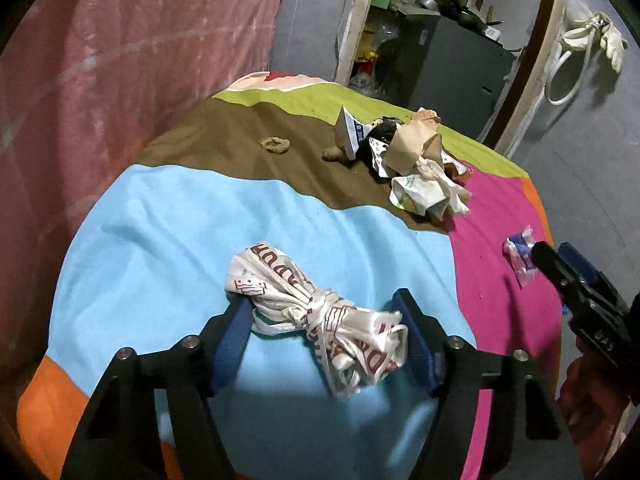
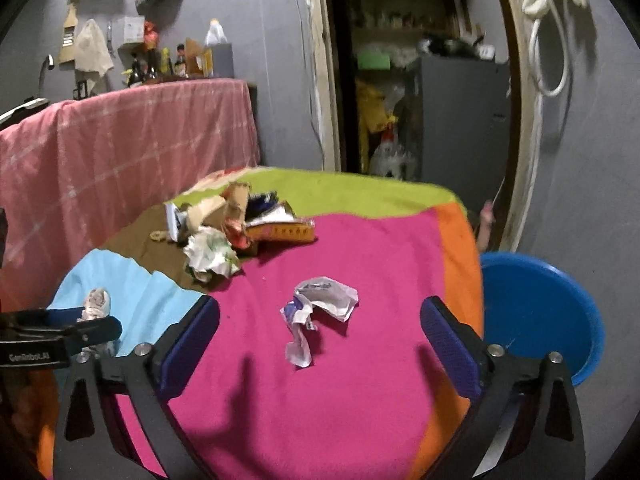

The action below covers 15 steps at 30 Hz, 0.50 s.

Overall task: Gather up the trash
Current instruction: 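Grasp the printed paper bundle with left tool while right tool grasps the white-purple wrapper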

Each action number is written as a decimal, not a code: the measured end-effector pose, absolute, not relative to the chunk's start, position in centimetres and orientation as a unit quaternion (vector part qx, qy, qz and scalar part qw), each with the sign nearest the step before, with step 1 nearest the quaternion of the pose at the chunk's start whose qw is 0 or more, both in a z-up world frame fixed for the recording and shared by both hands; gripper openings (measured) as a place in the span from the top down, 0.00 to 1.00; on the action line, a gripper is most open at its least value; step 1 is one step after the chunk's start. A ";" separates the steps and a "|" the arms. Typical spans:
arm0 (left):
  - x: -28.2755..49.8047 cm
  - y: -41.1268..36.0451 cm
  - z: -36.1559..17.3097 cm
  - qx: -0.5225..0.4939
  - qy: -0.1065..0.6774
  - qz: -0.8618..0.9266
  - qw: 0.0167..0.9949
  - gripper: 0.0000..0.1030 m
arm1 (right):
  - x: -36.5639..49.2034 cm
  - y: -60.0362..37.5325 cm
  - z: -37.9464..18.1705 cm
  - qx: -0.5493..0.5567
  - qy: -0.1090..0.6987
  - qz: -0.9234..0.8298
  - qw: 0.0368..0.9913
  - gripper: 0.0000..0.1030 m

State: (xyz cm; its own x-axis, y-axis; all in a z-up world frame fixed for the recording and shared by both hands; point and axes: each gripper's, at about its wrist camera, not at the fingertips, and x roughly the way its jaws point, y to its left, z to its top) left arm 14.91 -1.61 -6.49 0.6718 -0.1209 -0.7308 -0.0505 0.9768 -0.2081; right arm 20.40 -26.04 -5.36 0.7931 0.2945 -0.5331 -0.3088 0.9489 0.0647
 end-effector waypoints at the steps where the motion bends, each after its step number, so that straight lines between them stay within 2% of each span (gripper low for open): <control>1: 15.1 -1.6 -6.4 -0.106 0.405 -0.021 0.908 0.41 | 20.8 -26.1 -5.5 -0.011 0.286 0.163 0.944 0.11; 2: 15.2 -1.6 -6.4 -0.105 0.404 -0.021 0.908 0.44 | 21.2 -26.0 -5.7 -0.010 0.294 0.165 0.942 0.16; 10: 16.0 -2.1 -6.1 -0.100 0.394 -0.048 0.912 0.52 | 23.5 -25.9 -7.0 0.012 0.325 0.187 0.927 0.31; 12: 16.2 -2.2 -6.0 -0.100 0.392 -0.055 0.913 0.55 | 23.8 -25.9 -7.3 0.016 0.333 0.192 0.923 0.49; 15: 16.5 -2.6 -5.8 -0.097 0.389 -0.062 0.914 0.60 | 23.6 -26.0 -7.7 0.024 0.335 0.197 0.921 0.54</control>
State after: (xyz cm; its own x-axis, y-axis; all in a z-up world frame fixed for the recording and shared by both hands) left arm 16.49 -2.56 -5.84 0.6895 -0.1896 -0.6990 0.0384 0.9733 -0.2262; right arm 23.56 -26.02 -7.67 0.6984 0.3791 -0.6071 -0.3468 0.9212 0.1763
